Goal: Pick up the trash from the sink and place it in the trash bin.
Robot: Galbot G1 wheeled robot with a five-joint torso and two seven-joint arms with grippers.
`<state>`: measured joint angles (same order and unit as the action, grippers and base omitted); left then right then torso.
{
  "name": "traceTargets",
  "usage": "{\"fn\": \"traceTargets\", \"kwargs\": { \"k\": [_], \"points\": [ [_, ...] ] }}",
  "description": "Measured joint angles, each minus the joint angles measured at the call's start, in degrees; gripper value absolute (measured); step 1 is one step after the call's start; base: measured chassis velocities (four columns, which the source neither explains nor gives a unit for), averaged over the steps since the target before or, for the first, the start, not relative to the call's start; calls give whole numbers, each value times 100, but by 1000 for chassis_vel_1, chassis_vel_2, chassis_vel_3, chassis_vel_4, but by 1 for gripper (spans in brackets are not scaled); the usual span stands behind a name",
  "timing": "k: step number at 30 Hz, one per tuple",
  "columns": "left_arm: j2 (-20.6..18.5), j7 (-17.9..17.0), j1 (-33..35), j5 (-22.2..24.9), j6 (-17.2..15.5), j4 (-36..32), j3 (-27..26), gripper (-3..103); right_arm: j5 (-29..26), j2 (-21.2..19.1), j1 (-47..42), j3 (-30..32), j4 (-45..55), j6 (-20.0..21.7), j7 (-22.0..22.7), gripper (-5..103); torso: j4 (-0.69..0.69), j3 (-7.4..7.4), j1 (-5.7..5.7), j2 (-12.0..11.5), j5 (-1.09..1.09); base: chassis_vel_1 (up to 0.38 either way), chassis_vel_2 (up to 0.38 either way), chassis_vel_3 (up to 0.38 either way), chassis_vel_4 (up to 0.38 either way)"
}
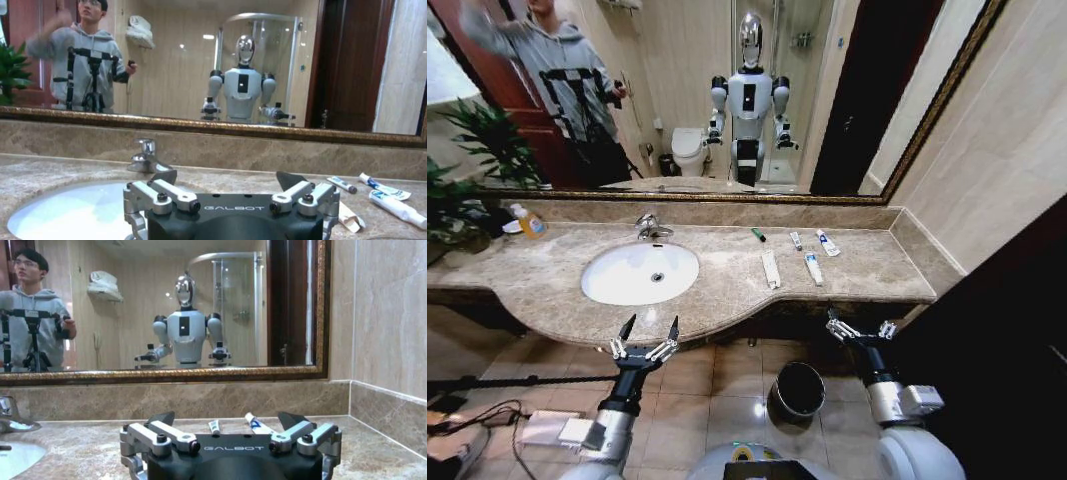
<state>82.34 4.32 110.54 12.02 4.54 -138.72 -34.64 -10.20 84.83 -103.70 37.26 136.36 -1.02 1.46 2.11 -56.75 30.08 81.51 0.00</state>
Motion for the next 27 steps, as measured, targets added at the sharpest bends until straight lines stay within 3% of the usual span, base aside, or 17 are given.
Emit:
{"fn": "traceTargets", "kwargs": {
  "k": [27],
  "points": [
    [0, 0, 0, 0, 0, 0, 0, 100, -1, -103, 12, -5, -31, 40, -12, 100, -1, 0, 0, 0, 1, 0, 0, 0, 0]
  ]
}}
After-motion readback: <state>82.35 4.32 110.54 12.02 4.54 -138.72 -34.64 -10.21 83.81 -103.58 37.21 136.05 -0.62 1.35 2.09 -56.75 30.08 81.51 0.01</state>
